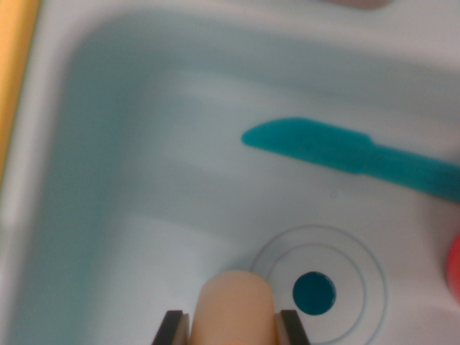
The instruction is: Pick detergent from the sink
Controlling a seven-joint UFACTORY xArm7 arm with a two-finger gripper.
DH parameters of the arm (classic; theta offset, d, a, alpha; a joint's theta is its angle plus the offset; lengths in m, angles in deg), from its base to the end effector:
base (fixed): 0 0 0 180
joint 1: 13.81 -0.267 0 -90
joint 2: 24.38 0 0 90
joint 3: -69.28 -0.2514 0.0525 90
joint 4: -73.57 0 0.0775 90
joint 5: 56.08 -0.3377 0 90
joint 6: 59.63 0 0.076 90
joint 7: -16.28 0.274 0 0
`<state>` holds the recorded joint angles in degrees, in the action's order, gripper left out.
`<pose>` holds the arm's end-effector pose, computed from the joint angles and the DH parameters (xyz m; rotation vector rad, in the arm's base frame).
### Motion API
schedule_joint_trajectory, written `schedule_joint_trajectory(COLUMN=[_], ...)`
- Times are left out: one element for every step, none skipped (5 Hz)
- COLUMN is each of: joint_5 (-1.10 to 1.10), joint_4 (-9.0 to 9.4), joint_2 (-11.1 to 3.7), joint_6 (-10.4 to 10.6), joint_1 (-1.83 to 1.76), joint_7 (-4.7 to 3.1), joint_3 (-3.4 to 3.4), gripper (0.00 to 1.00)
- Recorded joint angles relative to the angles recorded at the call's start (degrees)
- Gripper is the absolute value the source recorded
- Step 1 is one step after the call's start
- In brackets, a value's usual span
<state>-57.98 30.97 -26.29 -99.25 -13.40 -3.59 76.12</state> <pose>0.4180 -0.0502 0.0386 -3.1140 -0.3046 -0.0352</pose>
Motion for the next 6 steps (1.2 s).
schedule_joint_trajectory(joint_5=[0.03, 0.03, 0.08, 0.08, 0.15, 0.15], joint_4=[-0.48, -0.48, -1.18, -1.18, -2.18, -2.18], joint_2=[0.2, 0.2, 0.49, 0.49, 0.91, 0.91], joint_6=[-0.7, -0.7, -1.7, -1.7, -3.1, -3.1], joint_1=[0.0, 0.0, -0.01, -0.01, -0.02, -0.02], joint_7=[0.03, 0.03, 0.09, 0.09, 0.16, 0.16], joint_3=[-0.01, -0.01, -0.02, -0.02, -0.03, -0.03], gripper=[1.0, 1.0, 1.0, 1.0, 1.0, 1.0])
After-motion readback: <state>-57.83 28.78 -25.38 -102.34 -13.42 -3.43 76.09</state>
